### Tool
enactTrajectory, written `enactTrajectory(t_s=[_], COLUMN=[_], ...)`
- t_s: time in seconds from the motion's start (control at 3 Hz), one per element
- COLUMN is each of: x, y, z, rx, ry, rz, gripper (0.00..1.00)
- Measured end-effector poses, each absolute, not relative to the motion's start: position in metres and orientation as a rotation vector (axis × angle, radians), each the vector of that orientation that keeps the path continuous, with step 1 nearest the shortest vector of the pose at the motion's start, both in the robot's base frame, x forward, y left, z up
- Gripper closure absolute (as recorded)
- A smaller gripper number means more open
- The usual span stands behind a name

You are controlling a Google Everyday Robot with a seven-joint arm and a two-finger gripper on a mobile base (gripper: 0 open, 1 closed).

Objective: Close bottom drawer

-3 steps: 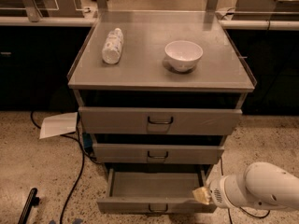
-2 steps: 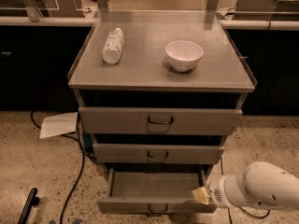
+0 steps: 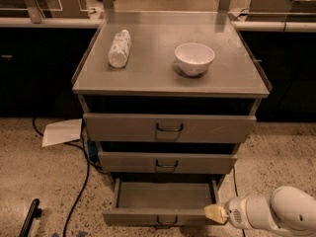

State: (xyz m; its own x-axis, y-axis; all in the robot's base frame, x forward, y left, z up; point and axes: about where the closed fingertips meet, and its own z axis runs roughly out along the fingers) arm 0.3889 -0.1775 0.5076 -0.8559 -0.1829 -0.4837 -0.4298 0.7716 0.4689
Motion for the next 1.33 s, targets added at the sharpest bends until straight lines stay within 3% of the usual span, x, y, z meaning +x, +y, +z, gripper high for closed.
enactTrajectory(t_s=[0.67,1.33], x=[0.387,0.377], y=[-0.179,-0.175], z=[0.423,0.414], rx=[-0.355,-0.33], ry=[2.592,2.597], rz=[1.004,1.035], gripper=[1.0,1.0])
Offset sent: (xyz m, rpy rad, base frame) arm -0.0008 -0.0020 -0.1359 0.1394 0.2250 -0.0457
